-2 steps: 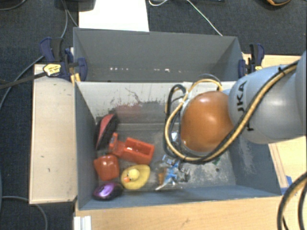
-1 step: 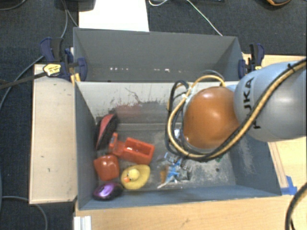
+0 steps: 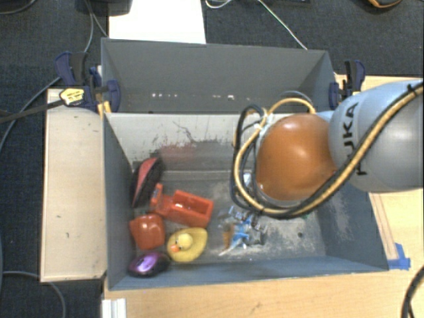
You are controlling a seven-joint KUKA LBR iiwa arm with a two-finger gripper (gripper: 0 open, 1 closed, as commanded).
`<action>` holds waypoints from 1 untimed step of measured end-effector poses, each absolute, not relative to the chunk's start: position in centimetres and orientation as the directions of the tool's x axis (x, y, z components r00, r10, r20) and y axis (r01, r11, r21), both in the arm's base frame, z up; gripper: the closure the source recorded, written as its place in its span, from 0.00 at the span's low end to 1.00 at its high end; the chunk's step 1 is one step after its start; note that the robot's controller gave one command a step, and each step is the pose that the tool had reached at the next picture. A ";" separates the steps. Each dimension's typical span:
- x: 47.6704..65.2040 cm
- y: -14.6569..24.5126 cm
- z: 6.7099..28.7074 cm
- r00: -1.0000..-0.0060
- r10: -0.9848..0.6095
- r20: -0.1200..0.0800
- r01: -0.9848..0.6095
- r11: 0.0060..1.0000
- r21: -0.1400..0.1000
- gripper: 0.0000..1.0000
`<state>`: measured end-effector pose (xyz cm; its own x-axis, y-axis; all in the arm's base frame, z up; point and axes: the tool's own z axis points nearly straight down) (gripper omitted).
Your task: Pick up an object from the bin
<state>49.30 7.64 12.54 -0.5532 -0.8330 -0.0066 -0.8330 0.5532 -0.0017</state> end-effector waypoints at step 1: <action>49.3 7.7 13.6 -0.554 -0.832 -0.008 -0.832 0.554 -0.002 1.00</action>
Offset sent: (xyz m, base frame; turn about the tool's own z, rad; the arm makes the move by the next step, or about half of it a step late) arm 0.0000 -0.0001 0.0000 0.0000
